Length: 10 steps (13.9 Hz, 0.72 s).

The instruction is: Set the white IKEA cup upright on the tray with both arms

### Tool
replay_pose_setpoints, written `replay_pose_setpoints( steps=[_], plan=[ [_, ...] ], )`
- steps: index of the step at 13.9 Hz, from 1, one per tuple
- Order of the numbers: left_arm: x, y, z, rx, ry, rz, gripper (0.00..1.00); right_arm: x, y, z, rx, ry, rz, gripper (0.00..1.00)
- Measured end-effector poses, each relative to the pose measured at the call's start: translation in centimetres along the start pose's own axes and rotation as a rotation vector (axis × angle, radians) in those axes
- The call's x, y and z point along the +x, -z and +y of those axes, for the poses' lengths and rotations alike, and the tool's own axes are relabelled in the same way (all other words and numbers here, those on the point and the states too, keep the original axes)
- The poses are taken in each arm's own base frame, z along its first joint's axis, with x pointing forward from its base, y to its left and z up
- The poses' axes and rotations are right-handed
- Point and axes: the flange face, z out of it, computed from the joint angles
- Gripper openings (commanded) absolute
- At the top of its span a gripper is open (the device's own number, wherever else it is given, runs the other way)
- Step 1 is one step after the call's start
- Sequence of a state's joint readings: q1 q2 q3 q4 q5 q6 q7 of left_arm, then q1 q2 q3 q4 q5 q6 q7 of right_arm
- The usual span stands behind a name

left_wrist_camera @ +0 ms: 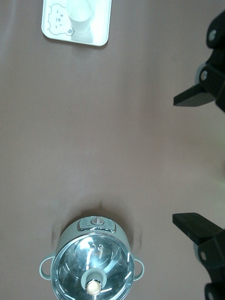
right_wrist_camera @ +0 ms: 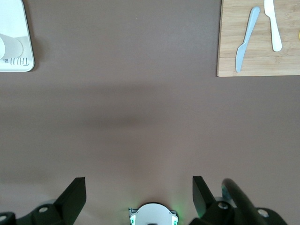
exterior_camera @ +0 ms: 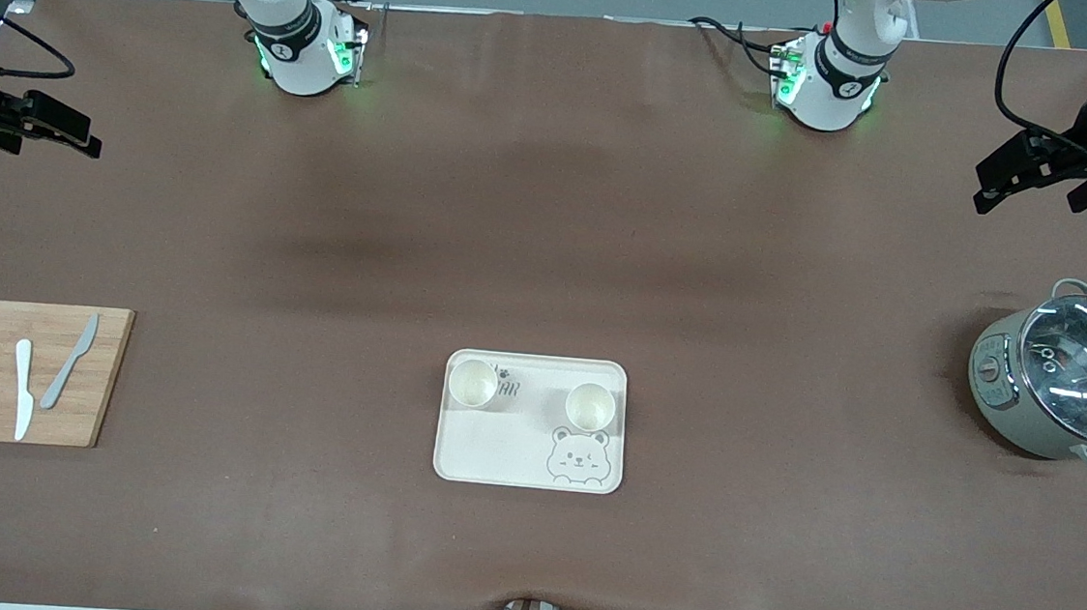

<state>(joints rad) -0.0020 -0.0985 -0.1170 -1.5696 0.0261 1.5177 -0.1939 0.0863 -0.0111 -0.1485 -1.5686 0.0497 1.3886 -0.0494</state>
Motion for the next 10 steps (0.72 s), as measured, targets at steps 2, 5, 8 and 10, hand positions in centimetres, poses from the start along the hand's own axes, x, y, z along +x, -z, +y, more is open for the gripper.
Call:
replay_pose_setpoints(
  steps=[2, 5, 8, 10],
  plan=[
    [0.0, 0.05, -0.15, 0.0, 0.003, -0.001, 1.0, -0.07, -0.1, 0.01, 0.001, 0.0, -0.002, 1.0],
    [-0.18, 0.03, -0.19, 0.003, 0.003, -0.015, 1.0, -0.25, -0.24, 0.03, 0.002, 0.0, -0.005, 1.0],
    [-0.27, -0.04, -0.15, 0.005, 0.002, -0.023, 1.0, -0.28, -0.24, 0.04, 0.002, 0.0, -0.006, 1.0],
    [-0.25, -0.1, -0.14, 0.005, 0.002, -0.025, 1.0, -0.27, -0.24, 0.04, 0.002, 0.0, -0.005, 1.0]
  ],
)
